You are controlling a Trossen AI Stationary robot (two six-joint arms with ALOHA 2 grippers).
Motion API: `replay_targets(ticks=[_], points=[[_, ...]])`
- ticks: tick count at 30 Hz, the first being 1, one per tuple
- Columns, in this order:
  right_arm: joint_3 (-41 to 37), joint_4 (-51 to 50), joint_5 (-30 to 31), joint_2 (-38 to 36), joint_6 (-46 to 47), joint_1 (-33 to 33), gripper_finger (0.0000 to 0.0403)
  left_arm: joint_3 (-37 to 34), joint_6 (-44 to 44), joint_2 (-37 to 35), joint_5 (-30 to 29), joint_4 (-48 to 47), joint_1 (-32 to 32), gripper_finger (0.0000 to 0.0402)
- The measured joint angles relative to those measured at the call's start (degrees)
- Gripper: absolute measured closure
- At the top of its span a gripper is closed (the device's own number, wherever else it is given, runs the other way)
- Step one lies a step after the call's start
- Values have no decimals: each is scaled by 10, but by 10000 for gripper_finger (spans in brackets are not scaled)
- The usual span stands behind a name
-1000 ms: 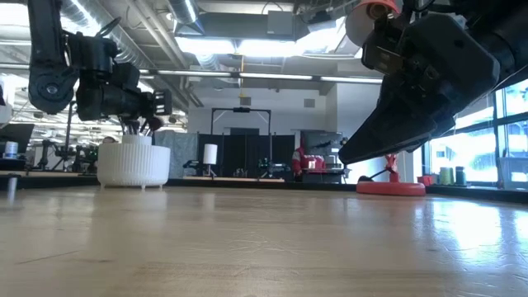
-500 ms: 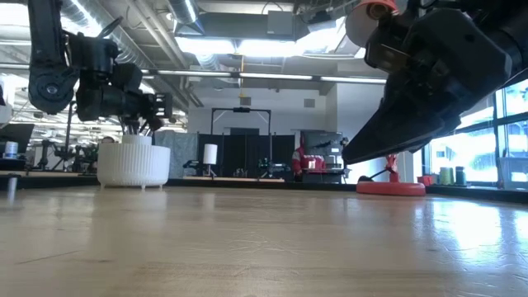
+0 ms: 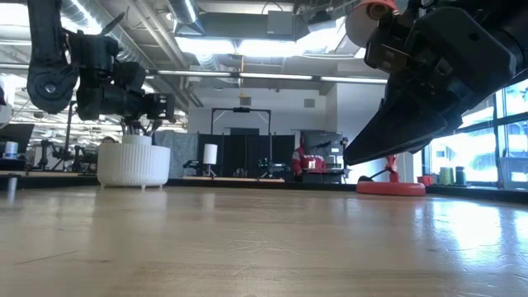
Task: Put items in baskets/containers
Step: Put the eyeshadow brush into the white pen holder, then return to Home Position
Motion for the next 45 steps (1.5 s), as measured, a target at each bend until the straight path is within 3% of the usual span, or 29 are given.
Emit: replay_targets(ticks=[7, 11, 19, 25, 29, 35, 41, 45], points=[[0, 0, -1, 0, 0, 0, 321, 0, 124, -51, -93, 1, -80, 263], [0, 0, -2, 0, 0, 0, 321, 0, 205, -103, -164, 1, -138, 263], [0, 0, -2, 0, 3, 0, 321, 0, 316, -206, -249, 1, -257, 270], [0, 0, -2, 0, 3, 0, 321, 0, 287, -237, -330, -72, -366, 270], [0, 0, -1, 0, 3, 0, 321, 0, 158, -230, -327, -193, -435, 274], [0, 20, 36, 0, -1, 0, 321, 0, -28, -217, -256, -311, -535, 282], [0, 49, 59, 0, -63, -11, 321, 36, -27, -218, -202, -310, -622, 302], [0, 110, 13, 0, -133, -45, 321, 109, 6, -218, -171, -384, -656, 316]])
